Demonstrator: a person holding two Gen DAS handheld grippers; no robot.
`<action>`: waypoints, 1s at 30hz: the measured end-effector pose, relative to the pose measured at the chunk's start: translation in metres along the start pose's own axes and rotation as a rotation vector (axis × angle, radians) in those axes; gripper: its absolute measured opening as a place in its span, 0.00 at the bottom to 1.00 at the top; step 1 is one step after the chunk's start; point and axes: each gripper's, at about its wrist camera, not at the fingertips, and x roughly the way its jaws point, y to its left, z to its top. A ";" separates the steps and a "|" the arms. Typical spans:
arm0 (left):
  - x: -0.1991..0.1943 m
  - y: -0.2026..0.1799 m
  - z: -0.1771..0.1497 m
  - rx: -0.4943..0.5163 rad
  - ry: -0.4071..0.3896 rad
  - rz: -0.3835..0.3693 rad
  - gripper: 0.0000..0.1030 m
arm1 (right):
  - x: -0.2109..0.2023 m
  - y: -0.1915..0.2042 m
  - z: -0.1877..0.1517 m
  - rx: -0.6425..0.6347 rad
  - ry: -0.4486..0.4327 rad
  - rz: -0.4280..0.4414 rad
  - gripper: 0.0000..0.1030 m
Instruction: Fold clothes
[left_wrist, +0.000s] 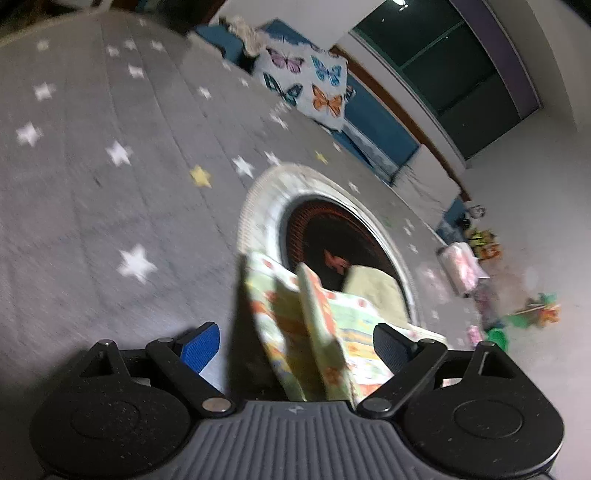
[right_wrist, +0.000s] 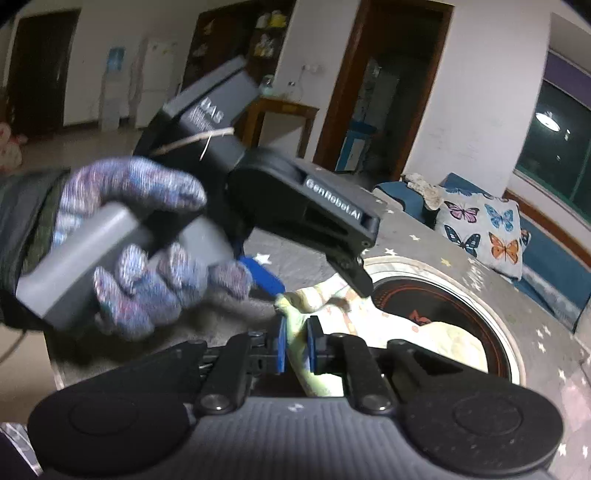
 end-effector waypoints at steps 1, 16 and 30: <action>0.003 -0.001 -0.001 -0.014 0.012 -0.019 0.85 | -0.004 -0.003 0.000 0.015 -0.006 0.003 0.10; 0.029 -0.002 -0.015 -0.025 0.072 -0.048 0.12 | -0.032 -0.048 -0.027 0.205 -0.027 0.029 0.19; 0.029 -0.008 -0.015 0.028 0.064 -0.016 0.12 | 0.002 -0.196 -0.099 0.545 0.131 -0.301 0.23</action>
